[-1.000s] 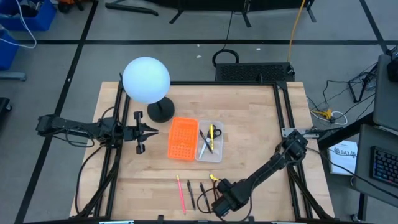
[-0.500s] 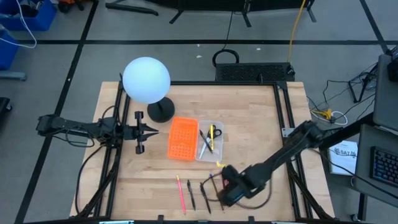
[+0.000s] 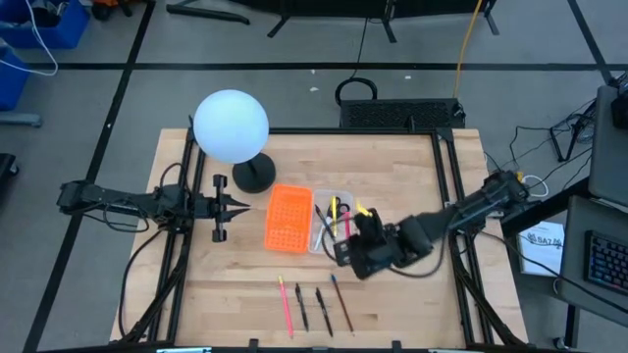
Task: Pick & place school supplies into a supply box
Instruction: Put the pink pen into the orange supply box
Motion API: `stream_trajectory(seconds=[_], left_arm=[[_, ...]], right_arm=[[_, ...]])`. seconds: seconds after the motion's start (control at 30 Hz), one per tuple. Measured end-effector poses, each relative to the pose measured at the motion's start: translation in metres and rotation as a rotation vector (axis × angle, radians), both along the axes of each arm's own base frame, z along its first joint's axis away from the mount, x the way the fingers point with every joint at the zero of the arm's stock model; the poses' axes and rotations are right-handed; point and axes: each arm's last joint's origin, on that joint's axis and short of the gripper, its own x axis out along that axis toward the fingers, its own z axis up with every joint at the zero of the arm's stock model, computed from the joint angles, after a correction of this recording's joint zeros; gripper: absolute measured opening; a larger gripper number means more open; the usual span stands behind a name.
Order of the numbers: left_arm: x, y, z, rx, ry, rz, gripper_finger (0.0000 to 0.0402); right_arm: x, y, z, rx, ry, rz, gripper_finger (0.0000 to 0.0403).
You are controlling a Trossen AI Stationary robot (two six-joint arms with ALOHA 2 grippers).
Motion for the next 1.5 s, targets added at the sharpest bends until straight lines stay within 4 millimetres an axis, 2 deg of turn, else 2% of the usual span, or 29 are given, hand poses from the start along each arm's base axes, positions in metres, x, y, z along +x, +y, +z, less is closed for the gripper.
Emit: stream_trajectory(seconds=[0.27, 0.37, 0.47, 0.57, 0.7, 0.83, 1.0, 1.2, 1.5], left_arm=[[0.0, 0.0, 0.0, -0.042, 0.002, -0.006, 0.0037], [0.0, 0.0, 0.0, -0.053, 0.002, -0.007, 0.0037], [0.0, 0.0, 0.0, -0.054, 0.003, -0.007, 0.0037], [0.0, 0.0, 0.0, -0.066, 0.005, -0.01, 0.0037], [0.0, 0.0, -0.001, -0.076, 0.015, -0.011, 0.0037], [0.0, 0.0, -0.002, -0.075, 0.028, -0.011, 0.0037], [0.0, 0.0, -0.002, -0.075, 0.027, -0.01, 0.0037], [0.0, 0.0, -0.002, -0.071, 0.026, -0.009, 0.0037], [0.0, 0.0, -0.002, -0.073, 0.027, -0.01, 0.0037]], right_arm=[[0.03, -0.053, -0.006, 0.113, 0.009, 0.027, 0.0021], [0.038, -0.069, -0.015, 0.12, -0.008, 0.031, 0.0021], [0.039, -0.083, -0.033, 0.158, 0.02, 0.02, 0.0021], [0.04, -0.097, -0.061, 0.211, 0.018, -0.007, 0.0021], [0.042, -0.112, -0.098, 0.295, -0.08, -0.002, 0.0021], [0.035, -0.123, -0.129, 0.308, -0.148, -0.023, 0.0021], [0.024, -0.136, -0.148, 0.305, -0.118, -0.05, 0.0021], [0.019, -0.142, -0.154, 0.325, -0.093, -0.045, 0.0021], [0.017, -0.137, -0.156, 0.405, -0.061, -0.058, 0.0021]])
